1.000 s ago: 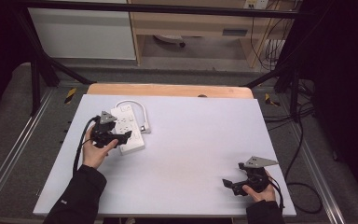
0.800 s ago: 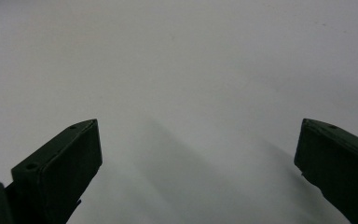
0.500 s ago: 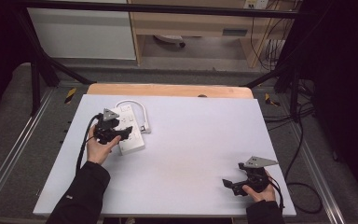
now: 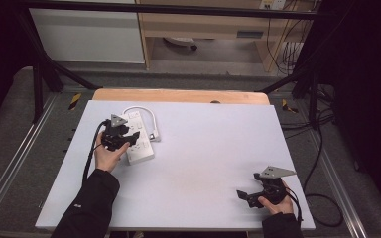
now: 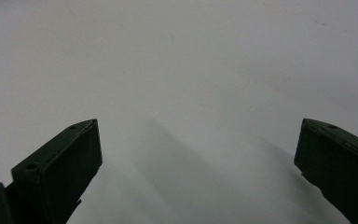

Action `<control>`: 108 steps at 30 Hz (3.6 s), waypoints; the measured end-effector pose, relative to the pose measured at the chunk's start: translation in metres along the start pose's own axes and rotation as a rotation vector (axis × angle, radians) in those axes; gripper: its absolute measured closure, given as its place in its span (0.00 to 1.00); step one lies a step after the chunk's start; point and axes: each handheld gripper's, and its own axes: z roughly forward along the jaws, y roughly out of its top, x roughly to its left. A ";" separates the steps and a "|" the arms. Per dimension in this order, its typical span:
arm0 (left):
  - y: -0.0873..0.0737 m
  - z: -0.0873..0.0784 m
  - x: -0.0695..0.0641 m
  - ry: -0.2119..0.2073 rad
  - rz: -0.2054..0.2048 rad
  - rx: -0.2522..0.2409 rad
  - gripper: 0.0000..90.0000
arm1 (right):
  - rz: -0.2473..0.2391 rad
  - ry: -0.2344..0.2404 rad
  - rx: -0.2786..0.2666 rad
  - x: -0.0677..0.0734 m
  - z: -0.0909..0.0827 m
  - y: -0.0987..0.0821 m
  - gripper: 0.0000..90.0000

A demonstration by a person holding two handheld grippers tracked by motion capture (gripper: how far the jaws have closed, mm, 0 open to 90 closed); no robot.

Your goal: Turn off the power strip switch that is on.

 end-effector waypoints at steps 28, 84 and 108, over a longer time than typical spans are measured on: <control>0.010 0.019 -0.004 -0.001 -0.002 0.008 0.82 | 0.000 0.002 0.000 0.001 0.000 0.000 0.01; 0.011 0.054 0.007 0.045 -0.003 0.016 1.00 | 0.000 0.004 -0.005 0.001 0.000 0.000 0.01; 0.010 0.057 0.006 0.043 0.007 0.014 1.00 | 0.002 0.004 -0.004 0.001 0.000 0.000 0.01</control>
